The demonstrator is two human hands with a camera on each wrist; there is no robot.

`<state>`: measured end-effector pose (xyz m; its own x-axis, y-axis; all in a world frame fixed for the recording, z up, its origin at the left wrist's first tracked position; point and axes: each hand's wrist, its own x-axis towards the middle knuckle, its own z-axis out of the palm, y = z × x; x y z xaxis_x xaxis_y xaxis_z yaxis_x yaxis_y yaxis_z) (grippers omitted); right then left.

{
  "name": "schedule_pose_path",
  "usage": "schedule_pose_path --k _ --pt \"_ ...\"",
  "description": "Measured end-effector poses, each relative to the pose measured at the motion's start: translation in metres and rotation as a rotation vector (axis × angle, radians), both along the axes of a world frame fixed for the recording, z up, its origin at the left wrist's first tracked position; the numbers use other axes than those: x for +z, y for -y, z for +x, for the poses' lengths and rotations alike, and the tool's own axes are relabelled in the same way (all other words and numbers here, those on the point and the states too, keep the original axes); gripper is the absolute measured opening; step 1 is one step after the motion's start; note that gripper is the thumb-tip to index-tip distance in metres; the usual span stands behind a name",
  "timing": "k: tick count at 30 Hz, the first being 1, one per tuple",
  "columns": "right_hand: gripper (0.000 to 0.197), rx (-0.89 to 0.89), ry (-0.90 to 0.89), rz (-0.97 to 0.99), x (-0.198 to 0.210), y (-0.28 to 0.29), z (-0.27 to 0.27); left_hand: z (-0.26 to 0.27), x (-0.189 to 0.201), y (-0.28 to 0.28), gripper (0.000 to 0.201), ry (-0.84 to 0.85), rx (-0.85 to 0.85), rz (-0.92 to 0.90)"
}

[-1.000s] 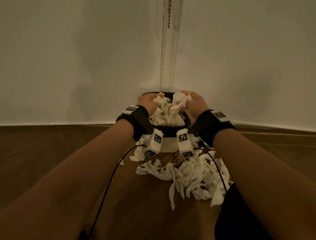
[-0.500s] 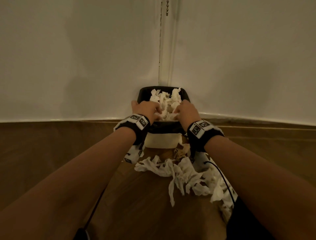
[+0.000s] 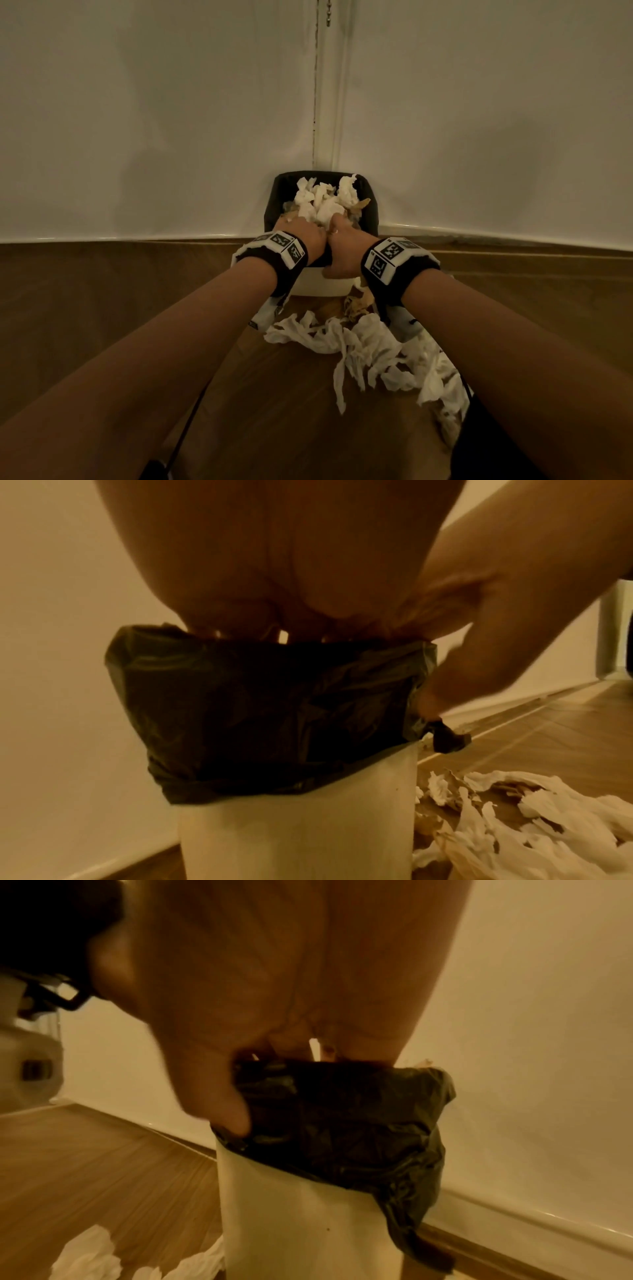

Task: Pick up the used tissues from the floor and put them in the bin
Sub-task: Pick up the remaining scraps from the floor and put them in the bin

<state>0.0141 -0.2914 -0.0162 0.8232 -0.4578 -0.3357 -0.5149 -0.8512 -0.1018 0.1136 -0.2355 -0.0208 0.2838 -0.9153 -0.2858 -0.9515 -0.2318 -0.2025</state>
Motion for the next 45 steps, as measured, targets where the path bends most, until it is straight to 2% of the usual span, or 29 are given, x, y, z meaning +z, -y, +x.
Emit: schedule_pose_path --k 4,7,11,13,16,19,22,26,29,32,33,35,37,40,43,45 --pt "0.038 0.046 -0.051 -0.111 -0.001 0.005 0.004 0.001 0.0 0.006 0.041 -0.011 0.02 0.082" --pt "0.031 -0.015 -0.036 -0.086 -0.005 0.005 0.006 0.0 -0.001 0.006 0.039 -0.083 0.059 0.01" --pt "0.026 -0.058 -0.054 -0.117 -0.007 0.002 0.007 0.004 -0.007 0.004 0.053 -0.2 0.232 0.049" --pt "0.028 -0.069 -0.081 -0.119 -0.01 0.002 0.012 0.007 -0.009 0.001 0.054 -0.227 0.216 0.068" --pt "0.033 -0.139 -0.224 -0.129 -0.007 -0.003 0.017 0.008 -0.008 -0.001 0.044 -0.196 0.087 0.051" --pt "0.035 -0.144 -0.12 -0.011 0.002 0.0 0.017 0.011 -0.007 -0.005 0.042 -0.244 0.124 0.039" --pt "0.028 -0.096 -0.095 0.062 0.021 0.003 0.015 0.017 -0.005 -0.011 0.037 -0.225 0.155 -0.156" --pt "0.039 -0.132 -0.035 0.006 0.037 0.006 0.014 0.026 0.0 -0.021 0.034 -0.23 0.166 -0.448" --pt "0.028 -0.182 0.147 -0.038 0.043 0.005 0.012 0.037 0.009 -0.029 0.033 -0.286 0.217 -0.697" --pt "0.028 -0.207 0.386 -0.123 0.047 -0.006 0.017 0.052 0.013 -0.039 0.032 -0.294 0.309 -0.871" --pt "0.028 -0.203 0.457 -0.121 0.047 -0.012 0.02 0.058 0.012 -0.043 0.031 -0.303 0.344 -0.902" --pt "0.032 -0.186 0.555 0.003 0.047 -0.025 0.028 0.071 0.004 -0.055 0.025 -0.35 0.435 -0.929" --pt "0.037 -0.162 0.611 0.209 0.044 -0.039 0.04 0.082 -0.011 -0.069 0.017 -0.412 0.535 -0.917" --pt "0.033 -0.159 0.621 0.497 0.037 -0.063 0.06 0.094 -0.045 -0.089 0.017 -0.473 0.64 -0.743" --pt "0.025 -0.133 0.485 0.684 0.021 -0.081 0.08 0.097 -0.081 -0.106 0.033 -0.509 0.69 -0.378" --pt "0.027 -0.081 0.329 0.623 0.001 -0.09 0.096 0.1 -0.109 -0.116 0.042 -0.458 0.637 -0.144"
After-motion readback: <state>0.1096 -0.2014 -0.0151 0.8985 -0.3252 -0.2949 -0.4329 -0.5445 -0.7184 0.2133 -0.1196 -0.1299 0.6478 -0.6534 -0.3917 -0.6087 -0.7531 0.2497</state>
